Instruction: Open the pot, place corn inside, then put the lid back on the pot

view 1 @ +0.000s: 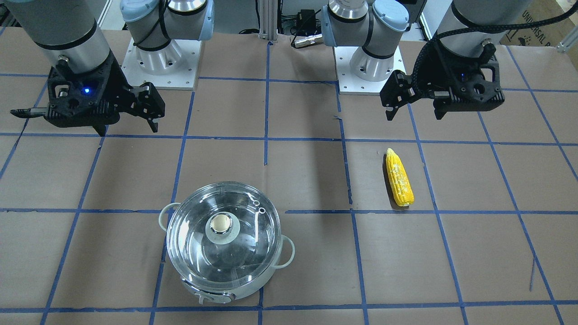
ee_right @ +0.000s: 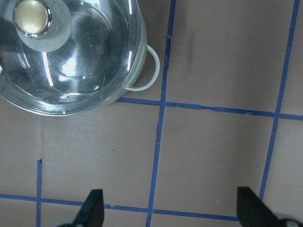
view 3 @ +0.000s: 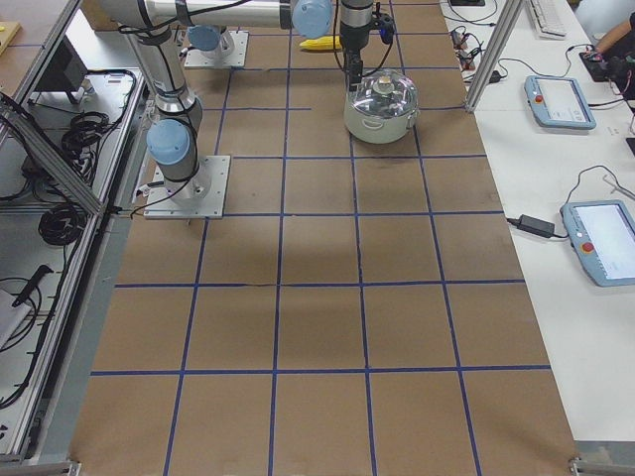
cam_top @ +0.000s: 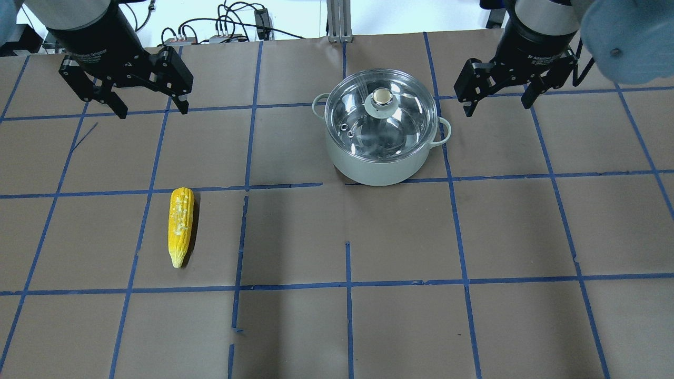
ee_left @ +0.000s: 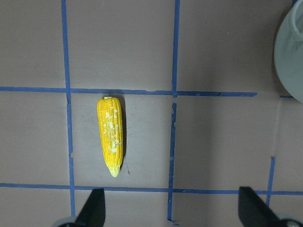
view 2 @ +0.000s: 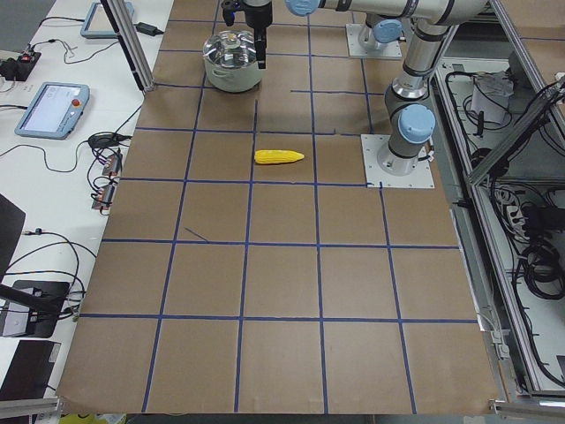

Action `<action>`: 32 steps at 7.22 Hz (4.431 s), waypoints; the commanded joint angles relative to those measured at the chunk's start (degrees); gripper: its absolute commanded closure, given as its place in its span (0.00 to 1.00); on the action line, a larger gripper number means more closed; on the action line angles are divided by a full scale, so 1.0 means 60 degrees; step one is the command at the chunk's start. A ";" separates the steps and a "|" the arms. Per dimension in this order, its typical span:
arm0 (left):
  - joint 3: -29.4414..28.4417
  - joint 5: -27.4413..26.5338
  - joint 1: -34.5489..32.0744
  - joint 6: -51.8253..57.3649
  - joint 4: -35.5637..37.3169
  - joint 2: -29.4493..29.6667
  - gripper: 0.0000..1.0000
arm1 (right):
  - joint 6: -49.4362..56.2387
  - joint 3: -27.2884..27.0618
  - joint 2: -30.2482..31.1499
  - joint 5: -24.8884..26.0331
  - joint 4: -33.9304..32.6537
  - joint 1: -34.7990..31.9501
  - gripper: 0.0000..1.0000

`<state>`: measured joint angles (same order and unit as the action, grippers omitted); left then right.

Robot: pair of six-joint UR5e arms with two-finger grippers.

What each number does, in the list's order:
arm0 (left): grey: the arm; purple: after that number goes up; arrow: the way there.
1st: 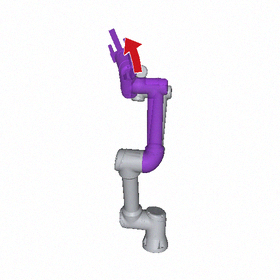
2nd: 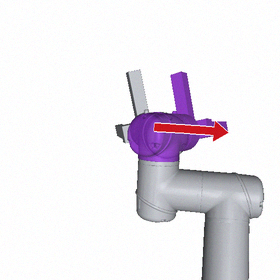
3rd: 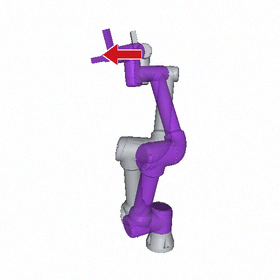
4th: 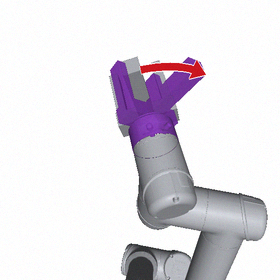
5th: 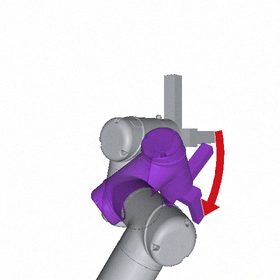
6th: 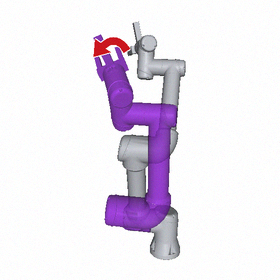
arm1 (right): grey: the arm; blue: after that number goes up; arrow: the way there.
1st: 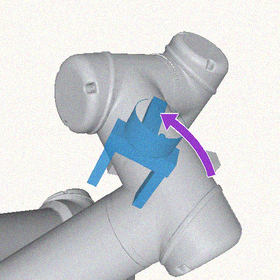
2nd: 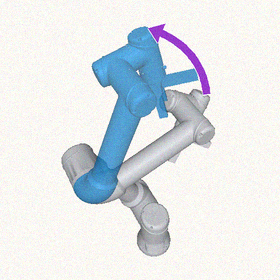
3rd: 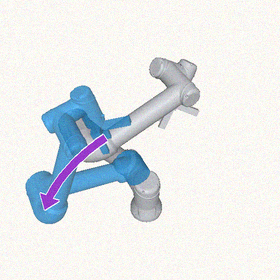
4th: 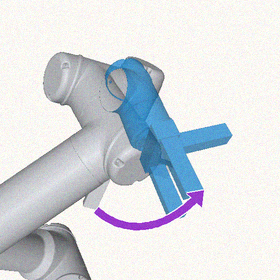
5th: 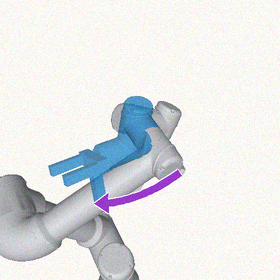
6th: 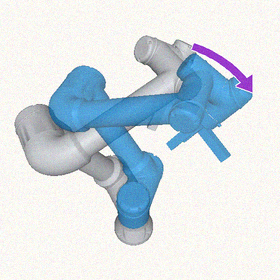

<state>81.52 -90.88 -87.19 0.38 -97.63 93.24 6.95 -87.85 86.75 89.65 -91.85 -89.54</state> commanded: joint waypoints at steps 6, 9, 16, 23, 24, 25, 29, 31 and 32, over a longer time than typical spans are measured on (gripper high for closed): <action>0.0065 -0.0029 0.0001 0.0010 0.0027 0.0001 0.00 | -0.1238 0.1113 -0.1078 0.0116 0.0087 -0.0715 0.00; 0.0094 -0.0029 0.0015 0.0025 0.0071 0.0016 0.00 | -0.1874 0.2858 -0.3144 0.0088 -0.0058 -0.1965 0.00; 0.0256 -0.0014 0.0045 0.0113 0.0100 -0.0013 0.00 | -0.1831 0.3274 -0.4512 0.0014 -0.0994 -0.1966 0.00; 0.0256 -0.0014 0.0074 0.0128 0.0115 -0.0013 0.00 | -0.1875 0.3274 -0.4849 0.0000 -0.1127 -0.2346 0.01; 0.0270 -0.0014 0.0088 0.0142 0.0115 -0.0028 0.00 | -0.1861 0.3274 -0.4849 0.0000 -0.1127 -0.2347 0.07; 0.0270 -0.0014 0.0088 0.0142 0.0100 -0.0028 0.00 | -0.1817 0.3288 -0.4849 0.0014 -0.1127 -0.2347 0.25; 0.0270 -0.0014 0.0088 0.0142 0.0115 -0.0028 0.00 | -0.1715 0.3376 -0.4849 0.0000 -0.1142 -0.2332 0.61; 0.0270 -0.0014 0.0088 0.0142 0.0115 -0.0028 0.00 | -0.1685 0.4221 -0.4719 0.0029 -0.0124 -0.2202 0.64; 0.0256 -0.0014 0.0088 0.0142 0.0115 -0.0028 0.00 | -0.1511 0.4559 -0.4471 0.0029 0.0478 -0.2099 0.65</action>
<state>83.10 -90.97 -86.66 1.21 -96.94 93.08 -2.97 -63.31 58.58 89.82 -93.44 -102.83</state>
